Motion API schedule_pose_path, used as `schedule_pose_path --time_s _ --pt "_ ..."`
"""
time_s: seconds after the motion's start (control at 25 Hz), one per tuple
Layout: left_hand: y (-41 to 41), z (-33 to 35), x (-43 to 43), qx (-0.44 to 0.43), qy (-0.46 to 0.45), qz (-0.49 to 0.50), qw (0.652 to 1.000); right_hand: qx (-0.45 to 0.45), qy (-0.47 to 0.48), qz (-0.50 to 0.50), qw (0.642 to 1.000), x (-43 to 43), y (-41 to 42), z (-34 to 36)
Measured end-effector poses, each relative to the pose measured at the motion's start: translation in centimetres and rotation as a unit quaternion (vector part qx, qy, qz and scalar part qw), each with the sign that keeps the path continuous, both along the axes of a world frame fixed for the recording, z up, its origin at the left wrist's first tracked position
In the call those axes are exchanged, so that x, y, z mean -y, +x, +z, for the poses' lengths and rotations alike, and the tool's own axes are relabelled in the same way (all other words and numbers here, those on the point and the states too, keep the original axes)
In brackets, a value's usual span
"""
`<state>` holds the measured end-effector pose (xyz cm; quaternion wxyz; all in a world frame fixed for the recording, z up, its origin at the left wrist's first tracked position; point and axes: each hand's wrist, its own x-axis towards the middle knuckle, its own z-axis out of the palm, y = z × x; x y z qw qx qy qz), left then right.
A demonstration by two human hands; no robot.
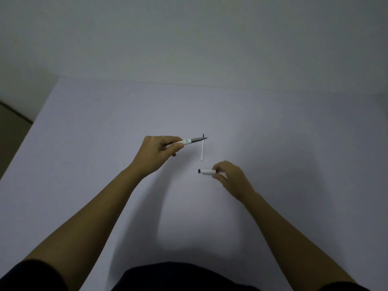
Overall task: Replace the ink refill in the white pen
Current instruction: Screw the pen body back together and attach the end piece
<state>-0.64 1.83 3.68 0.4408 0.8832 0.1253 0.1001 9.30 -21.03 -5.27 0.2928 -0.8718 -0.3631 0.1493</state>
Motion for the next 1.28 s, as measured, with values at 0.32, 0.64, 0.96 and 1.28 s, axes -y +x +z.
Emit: schedule_pose_path --time_s 0.32,0.64,0.96,1.28 --pt "-1.4 -0.2 -1.6 -0.021 0.008 -0.015 1.0 -0.106 0.175 -0.11 0.973 -0.8 2.3 6.9" --pt "-1.6 0.4 -1.3 -0.004 0.015 -0.03 0.999 -0.11 0.197 -0.105 0.969 -1.6 1.6 7.8" --pt "-1.9 0.8 -1.6 0.011 0.008 -0.02 1.0 -0.1 0.198 -0.119 0.968 -1.5 2.0 8.2" --pt "-1.3 1.0 -0.7 0.012 0.017 -0.034 0.999 -0.087 0.191 -0.071 0.975 -2.5 0.9 9.1"
